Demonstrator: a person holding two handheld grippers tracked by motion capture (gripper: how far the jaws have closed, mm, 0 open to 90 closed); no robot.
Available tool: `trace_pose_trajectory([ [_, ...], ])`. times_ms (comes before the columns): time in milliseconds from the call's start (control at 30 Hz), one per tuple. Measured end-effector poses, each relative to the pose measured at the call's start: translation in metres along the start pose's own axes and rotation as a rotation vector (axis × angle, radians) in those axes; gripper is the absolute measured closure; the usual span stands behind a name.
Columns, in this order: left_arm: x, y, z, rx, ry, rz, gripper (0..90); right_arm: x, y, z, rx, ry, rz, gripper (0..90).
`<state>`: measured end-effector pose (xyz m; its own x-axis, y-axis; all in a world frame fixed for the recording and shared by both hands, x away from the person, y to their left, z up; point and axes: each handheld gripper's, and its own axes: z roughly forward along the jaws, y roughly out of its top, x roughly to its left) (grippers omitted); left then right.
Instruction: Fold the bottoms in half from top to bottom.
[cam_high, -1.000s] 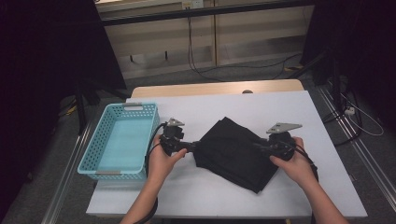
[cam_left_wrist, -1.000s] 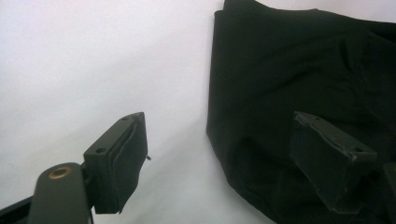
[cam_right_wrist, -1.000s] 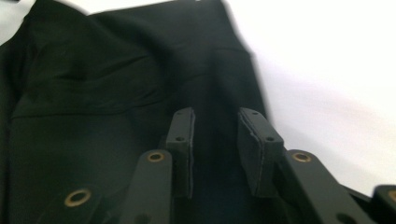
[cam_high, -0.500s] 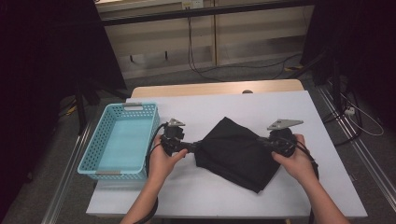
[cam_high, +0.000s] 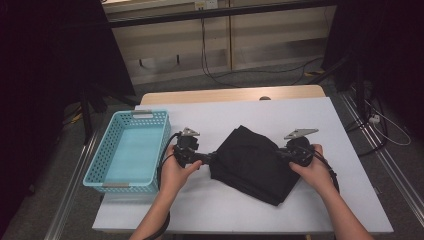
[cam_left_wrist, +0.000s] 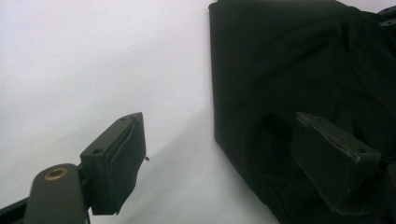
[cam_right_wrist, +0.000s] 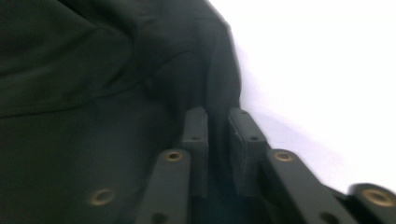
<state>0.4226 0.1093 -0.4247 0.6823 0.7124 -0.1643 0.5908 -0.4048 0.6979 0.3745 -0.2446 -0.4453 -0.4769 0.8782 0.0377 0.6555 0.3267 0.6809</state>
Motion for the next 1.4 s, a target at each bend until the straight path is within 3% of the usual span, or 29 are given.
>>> trace_pose_trajectory([
  [167,0.000,0.001,-0.001,-0.006,-0.001,0.001,18.5,0.003,0.002,-0.008,-0.002,0.018,-0.010,87.4],
  [367,0.001,0.001,-0.004,-0.017,-0.003,-0.007,18.2,-0.006,-0.001,-0.033,-0.034,0.024,0.017,87.7],
  [500,-0.001,0.001,-0.003,-0.017,-0.009,-0.008,18.0,-0.010,-0.009,-0.042,-0.021,0.021,0.026,87.2],
  [600,-0.001,0.002,-0.003,-0.015,-0.008,-0.005,18.0,-0.011,-0.014,-0.039,0.002,0.009,0.017,80.4],
  [700,-0.001,0.001,-0.003,-0.015,-0.010,-0.006,18.0,-0.008,-0.013,-0.039,-0.012,0.005,0.006,73.0],
  [800,-0.001,0.001,-0.003,-0.013,-0.011,-0.008,17.9,0.000,-0.008,-0.040,-0.047,0.036,-0.012,67.8],
  [900,-0.001,0.001,-0.003,-0.012,-0.011,-0.007,17.9,0.014,-0.005,-0.031,-0.017,0.059,-0.055,60.6],
  [1000,-0.001,0.001,-0.003,-0.008,-0.012,-0.005,17.8,0.020,-0.007,-0.018,0.046,0.023,-0.094,68.1],
  [1067,-0.001,0.001,-0.003,-0.009,-0.013,-0.007,17.8,0.021,-0.008,-0.015,0.055,0.018,-0.108,87.1],
  [1100,-0.001,0.001,-0.003,-0.012,-0.013,-0.009,17.8,0.021,-0.007,-0.017,0.045,0.020,-0.113,88.1],
  [1300,-0.004,-0.002,0.000,-0.006,-0.034,-0.017,17.6,0.008,-0.007,-0.036,0.011,0.026,-0.063,87.7],
  [1400,-0.007,-0.003,0.001,0.011,-0.050,-0.011,17.8,0.005,-0.012,-0.033,0.018,0.023,-0.058,75.1],
])
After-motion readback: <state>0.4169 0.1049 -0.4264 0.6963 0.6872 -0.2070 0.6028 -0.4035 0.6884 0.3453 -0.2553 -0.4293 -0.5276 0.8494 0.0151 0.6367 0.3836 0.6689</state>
